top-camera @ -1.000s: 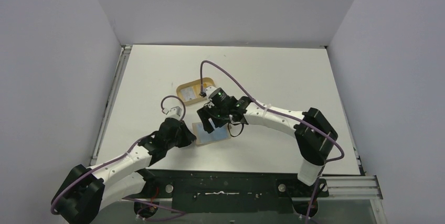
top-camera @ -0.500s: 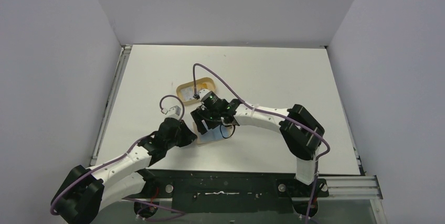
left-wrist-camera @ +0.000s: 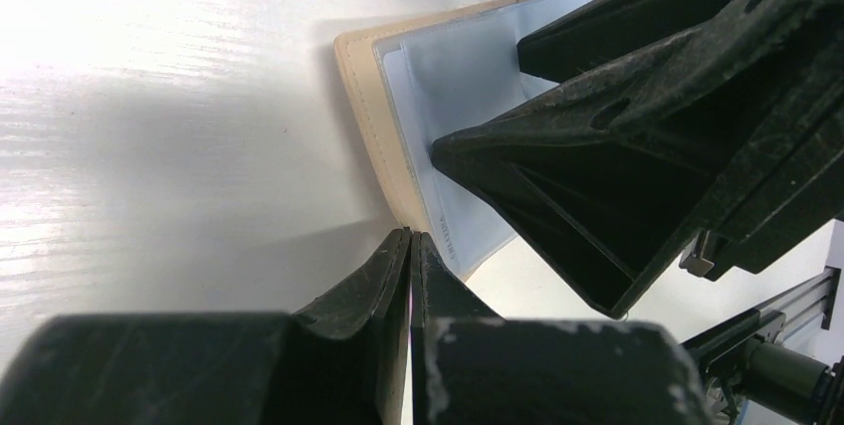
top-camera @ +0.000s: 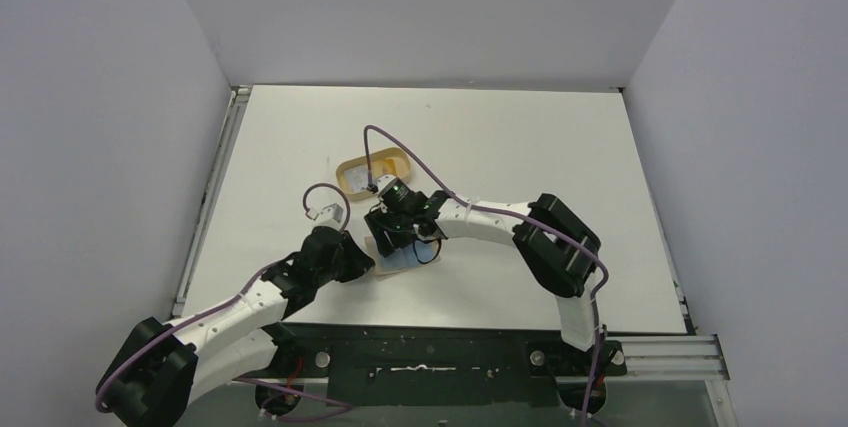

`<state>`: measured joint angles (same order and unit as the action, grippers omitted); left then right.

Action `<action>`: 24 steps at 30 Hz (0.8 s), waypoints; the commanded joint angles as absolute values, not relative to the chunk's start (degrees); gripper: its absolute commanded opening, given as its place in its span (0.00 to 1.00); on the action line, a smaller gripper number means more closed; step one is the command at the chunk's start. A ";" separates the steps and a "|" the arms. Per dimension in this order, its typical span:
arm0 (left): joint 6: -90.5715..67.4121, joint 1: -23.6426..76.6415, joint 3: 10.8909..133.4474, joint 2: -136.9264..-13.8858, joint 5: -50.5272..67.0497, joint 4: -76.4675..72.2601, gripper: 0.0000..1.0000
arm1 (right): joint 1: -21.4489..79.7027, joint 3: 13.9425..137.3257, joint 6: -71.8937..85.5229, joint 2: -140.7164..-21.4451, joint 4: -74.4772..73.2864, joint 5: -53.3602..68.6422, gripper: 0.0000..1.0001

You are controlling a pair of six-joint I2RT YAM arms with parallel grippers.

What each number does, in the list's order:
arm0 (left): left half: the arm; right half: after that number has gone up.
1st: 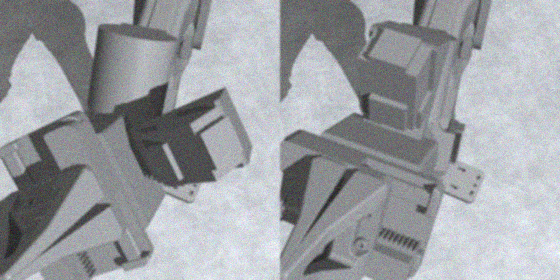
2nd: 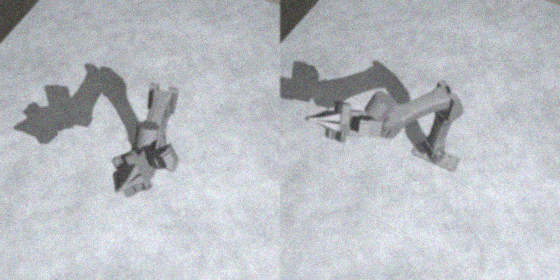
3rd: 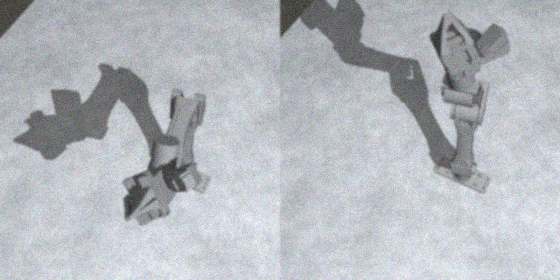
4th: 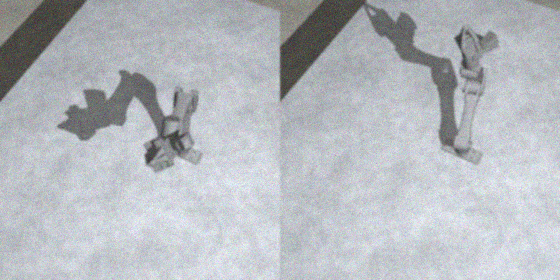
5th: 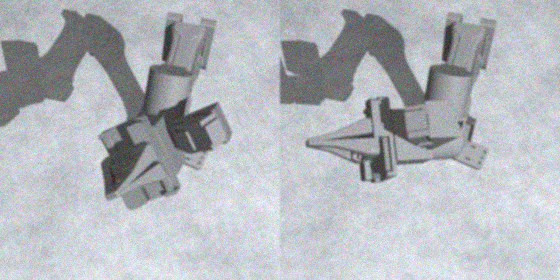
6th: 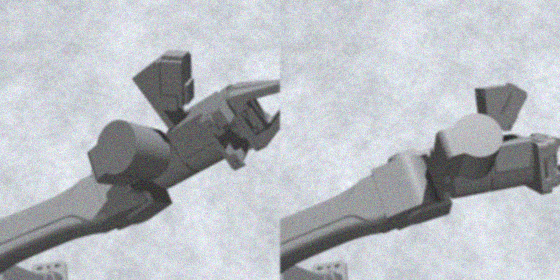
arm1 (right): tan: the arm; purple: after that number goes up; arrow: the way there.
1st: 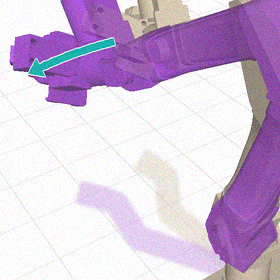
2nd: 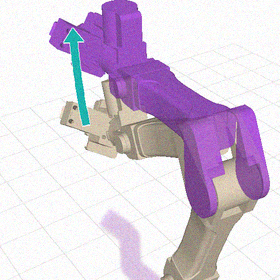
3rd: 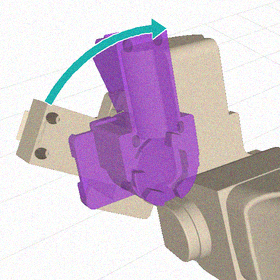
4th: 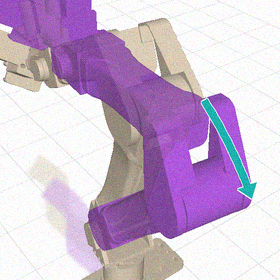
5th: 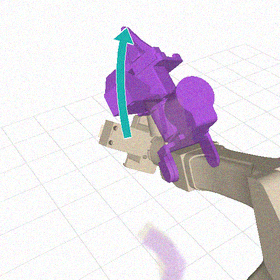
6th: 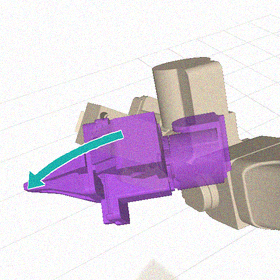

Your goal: Take the credit cards out of the card holder

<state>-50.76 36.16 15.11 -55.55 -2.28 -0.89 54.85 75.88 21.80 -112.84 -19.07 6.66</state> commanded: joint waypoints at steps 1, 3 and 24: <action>-51.28 35.86 15.69 -54.24 -1.58 -3.88 0.00 | 55.24 77.54 22.02 -113.96 -17.52 6.37 0.62; -51.15 35.85 15.83 -54.24 -1.58 -3.78 0.00 | 55.20 77.46 21.71 -114.00 -18.00 6.31 0.61; -51.08 35.69 15.38 -54.23 -1.49 -3.32 0.00 | 50.16 73.78 15.15 -108.77 -24.92 0.18 0.63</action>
